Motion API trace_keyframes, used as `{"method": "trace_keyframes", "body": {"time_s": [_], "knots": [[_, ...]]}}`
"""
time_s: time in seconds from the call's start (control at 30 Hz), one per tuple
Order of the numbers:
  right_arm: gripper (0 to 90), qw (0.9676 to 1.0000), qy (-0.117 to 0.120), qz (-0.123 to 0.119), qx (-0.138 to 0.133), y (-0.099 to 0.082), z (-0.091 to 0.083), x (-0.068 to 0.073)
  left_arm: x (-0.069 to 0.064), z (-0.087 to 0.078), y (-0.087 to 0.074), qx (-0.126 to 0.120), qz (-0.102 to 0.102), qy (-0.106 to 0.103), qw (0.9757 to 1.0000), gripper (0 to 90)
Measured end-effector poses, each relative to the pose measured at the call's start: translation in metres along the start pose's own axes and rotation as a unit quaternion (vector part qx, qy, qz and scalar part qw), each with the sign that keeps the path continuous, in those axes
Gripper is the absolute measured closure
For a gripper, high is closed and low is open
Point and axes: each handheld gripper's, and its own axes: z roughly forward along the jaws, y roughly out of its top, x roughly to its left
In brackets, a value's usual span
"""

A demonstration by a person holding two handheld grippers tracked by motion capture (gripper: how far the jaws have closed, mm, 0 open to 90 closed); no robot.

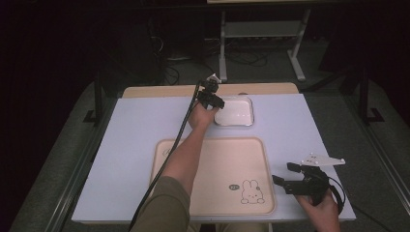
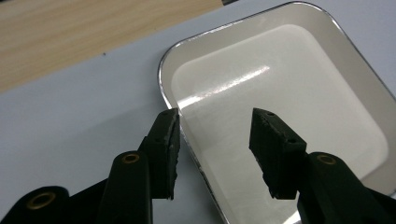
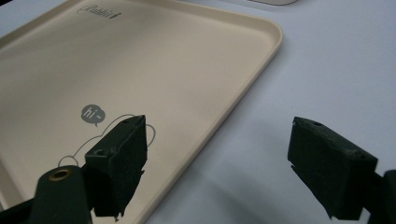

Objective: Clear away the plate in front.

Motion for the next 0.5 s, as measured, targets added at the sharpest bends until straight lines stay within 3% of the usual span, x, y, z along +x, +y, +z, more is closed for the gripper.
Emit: {"method": "trace_keyframes", "body": {"time_s": [0.03, 0.13, 0.27, 0.3, 0.5], "knots": [[19.3, 1.0, 0.0, 0.0, 0.0, 0.0, 0.0, 0.0, 0.0, 0.0, 0.0, 0.0, 0.0, 0.0, 1.0, 54.3], [19.3, 1.0, -0.002, 0.003, -0.001, 0.0, 0.0, -0.001, 0.007, 0.004, -0.005, 0.019, -0.028, -0.006, 0.9994, 59.4], [19.6, 1.0, -0.005, 0.005, -0.003, 0.0, -0.001, 0.0, 0.011, 0.007, -0.01, 0.025, -0.04, -0.011, 0.9988, 66.5], [19.6, 1.0, -0.003, 0.005, -0.003, 0.0, -0.001, 0.0, 0.014, 0.009, -0.012, 0.03, -0.052, -0.018, 0.998, 67.8], [20.0, 1.0, -0.004, 0.002, -0.004, 0.001, 0.0, 0.001, 0.013, 0.014, -0.014, 0.046, -0.05, -0.023, 0.9974, 78.0]]}}
